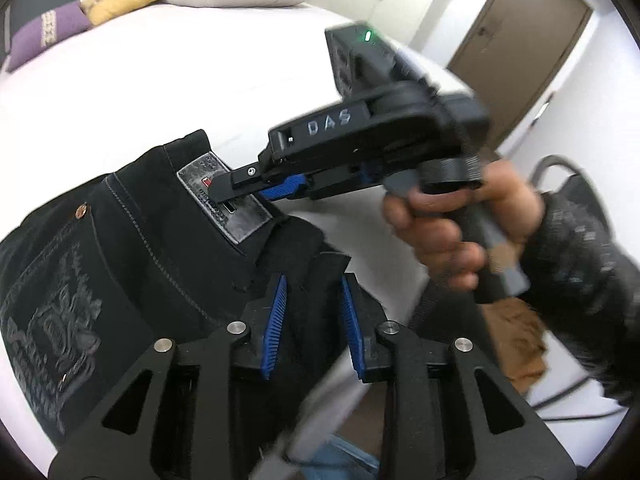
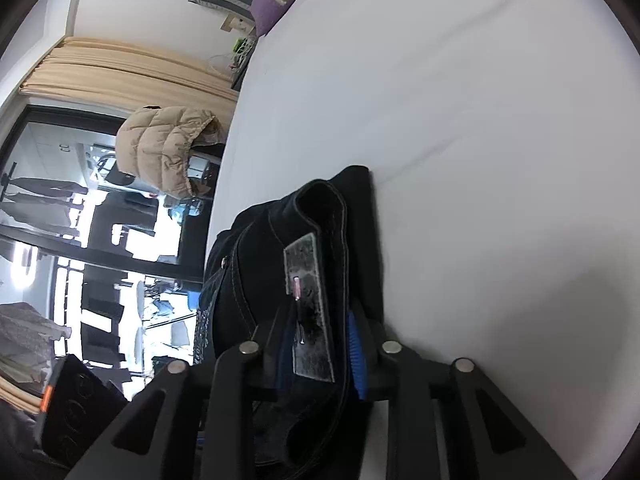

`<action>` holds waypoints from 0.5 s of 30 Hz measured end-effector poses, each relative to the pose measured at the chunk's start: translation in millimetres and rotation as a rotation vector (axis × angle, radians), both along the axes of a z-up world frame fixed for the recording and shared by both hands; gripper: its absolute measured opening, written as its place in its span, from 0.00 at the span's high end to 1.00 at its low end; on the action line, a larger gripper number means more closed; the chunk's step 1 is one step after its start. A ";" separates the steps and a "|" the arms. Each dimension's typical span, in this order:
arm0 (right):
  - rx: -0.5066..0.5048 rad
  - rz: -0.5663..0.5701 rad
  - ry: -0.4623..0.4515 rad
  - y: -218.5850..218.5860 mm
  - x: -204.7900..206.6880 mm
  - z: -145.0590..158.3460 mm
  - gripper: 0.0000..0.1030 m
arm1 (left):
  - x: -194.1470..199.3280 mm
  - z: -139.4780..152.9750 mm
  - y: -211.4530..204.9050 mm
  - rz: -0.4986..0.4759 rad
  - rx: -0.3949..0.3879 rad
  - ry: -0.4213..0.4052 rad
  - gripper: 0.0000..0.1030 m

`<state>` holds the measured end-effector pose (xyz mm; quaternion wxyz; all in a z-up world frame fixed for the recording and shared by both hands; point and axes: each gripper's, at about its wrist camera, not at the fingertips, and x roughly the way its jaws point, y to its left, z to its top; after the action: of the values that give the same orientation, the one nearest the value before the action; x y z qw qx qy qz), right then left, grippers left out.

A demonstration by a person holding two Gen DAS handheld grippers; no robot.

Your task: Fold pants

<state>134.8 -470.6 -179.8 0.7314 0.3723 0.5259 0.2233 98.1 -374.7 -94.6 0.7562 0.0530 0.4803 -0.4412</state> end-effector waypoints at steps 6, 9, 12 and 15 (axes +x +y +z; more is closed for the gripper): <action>-0.145 -0.137 0.044 -22.0 -23.4 15.4 0.60 | 22.5 26.2 70.7 0.145 -0.077 -0.066 0.73; -0.162 -0.162 -0.016 -19.4 -34.2 42.2 0.59 | 42.4 8.7 105.4 0.279 -0.027 -0.061 0.74; -0.145 -0.058 -0.097 13.9 -33.5 67.6 0.62 | 57.5 -6.4 136.9 0.376 -0.033 -0.056 0.73; -0.110 0.040 -0.104 53.7 -22.1 67.1 0.71 | 78.4 -32.1 150.0 0.426 -0.003 -0.035 0.74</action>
<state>112.7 -416.9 -112.6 0.7725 0.3088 0.5060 0.2276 176.5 -224.7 -126.7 0.8407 -0.0432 0.4669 -0.2709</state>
